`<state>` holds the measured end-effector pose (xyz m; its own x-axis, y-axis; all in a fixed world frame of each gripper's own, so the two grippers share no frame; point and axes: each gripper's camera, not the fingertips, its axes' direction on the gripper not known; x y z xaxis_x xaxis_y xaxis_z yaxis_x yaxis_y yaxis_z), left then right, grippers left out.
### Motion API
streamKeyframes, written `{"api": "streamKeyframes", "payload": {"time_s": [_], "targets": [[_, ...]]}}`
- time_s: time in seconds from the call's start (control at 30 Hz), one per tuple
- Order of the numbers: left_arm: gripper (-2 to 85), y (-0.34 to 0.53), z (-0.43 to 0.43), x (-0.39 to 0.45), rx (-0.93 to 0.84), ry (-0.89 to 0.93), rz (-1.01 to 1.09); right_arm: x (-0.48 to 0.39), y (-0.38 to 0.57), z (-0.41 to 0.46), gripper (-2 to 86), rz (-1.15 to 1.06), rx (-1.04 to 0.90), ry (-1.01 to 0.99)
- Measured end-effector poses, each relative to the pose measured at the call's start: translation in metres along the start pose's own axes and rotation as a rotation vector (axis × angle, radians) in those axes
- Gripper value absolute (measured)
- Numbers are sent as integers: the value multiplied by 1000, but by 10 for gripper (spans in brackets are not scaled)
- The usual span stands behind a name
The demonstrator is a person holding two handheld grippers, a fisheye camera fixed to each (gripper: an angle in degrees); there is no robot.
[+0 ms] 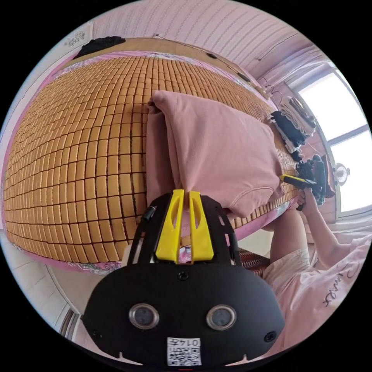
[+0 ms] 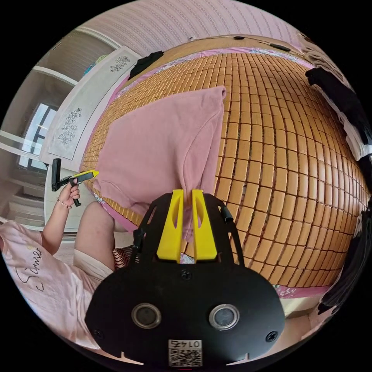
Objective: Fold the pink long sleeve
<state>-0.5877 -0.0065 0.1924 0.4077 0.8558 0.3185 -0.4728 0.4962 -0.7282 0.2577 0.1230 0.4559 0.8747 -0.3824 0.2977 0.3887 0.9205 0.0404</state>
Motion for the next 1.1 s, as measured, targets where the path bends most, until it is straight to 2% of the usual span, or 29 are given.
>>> {"api": "streamKeyframes", "payload": {"time_s": [0.03,0.07,0.2,0.3,0.37,0.4,0.43,0.57,0.7,0.73,0.77,0.8,0.93,1.03,1.1], "targets": [[18,0,17,8,-48,-39,38,-8,-3,13,41,-23,-26,24],[22,3,17,18,-2,-65,70,-14,-4,13,43,-25,6,46],[53,4,5,41,-9,-122,105,-30,-12,7,65,-23,-25,50],[58,14,-18,58,10,-213,115,-51,-18,-12,52,-52,-41,148],[50,24,-36,88,76,-337,198,-95,-31,-25,18,-163,-5,406],[46,25,-39,97,90,-346,219,-109,-36,-26,15,-201,11,445],[39,26,-41,115,120,-319,256,-136,-51,-23,8,-280,34,465],[1,10,-14,186,158,9,383,-230,-133,22,-1,-560,0,359],[-8,-2,41,231,34,-128,451,-283,-197,87,-3,-682,-109,503],[-9,-1,63,237,-54,-145,473,-285,-213,120,-4,-677,-238,522],[-9,5,62,239,18,-128,501,-279,-222,150,-4,-648,-346,549],[-9,6,62,239,15,-128,500,-283,-224,148,-5,-660,-288,534],[-10,2,60,242,-18,-76,514,-299,-251,148,-5,-723,-437,517],[-10,1,59,249,-32,-71,532,-300,-283,131,-5,-673,-385,454],[-10,4,58,253,-25,-79,539,-293,-300,142,-5,-625,-434,417]]}}
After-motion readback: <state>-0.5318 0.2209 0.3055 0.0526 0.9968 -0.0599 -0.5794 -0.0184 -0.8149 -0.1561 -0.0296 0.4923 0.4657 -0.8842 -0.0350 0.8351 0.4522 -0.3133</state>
